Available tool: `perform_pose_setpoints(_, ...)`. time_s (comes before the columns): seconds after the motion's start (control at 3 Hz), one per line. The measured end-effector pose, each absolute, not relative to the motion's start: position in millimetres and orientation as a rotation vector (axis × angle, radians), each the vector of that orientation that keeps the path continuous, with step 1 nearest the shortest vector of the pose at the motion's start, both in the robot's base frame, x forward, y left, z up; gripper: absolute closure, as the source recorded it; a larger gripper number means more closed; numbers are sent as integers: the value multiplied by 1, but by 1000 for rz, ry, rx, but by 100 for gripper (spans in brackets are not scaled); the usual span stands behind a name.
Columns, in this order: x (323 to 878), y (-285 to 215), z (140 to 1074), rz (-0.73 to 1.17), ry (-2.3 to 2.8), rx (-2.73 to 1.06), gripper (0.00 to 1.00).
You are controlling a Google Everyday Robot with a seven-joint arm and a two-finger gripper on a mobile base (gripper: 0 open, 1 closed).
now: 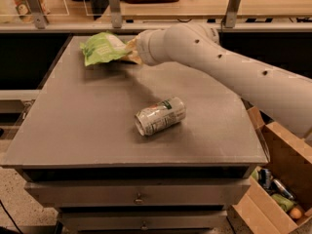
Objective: Move green rice chip bag near 7up can
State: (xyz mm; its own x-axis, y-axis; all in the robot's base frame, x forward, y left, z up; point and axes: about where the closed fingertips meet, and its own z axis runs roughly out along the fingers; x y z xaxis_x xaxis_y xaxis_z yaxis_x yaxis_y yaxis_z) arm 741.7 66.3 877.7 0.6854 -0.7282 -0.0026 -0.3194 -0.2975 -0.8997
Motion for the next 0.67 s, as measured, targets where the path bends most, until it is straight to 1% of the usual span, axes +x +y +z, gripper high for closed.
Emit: perform_pose_setpoints(0.67,724,24,893,-536,735,-2003,100)
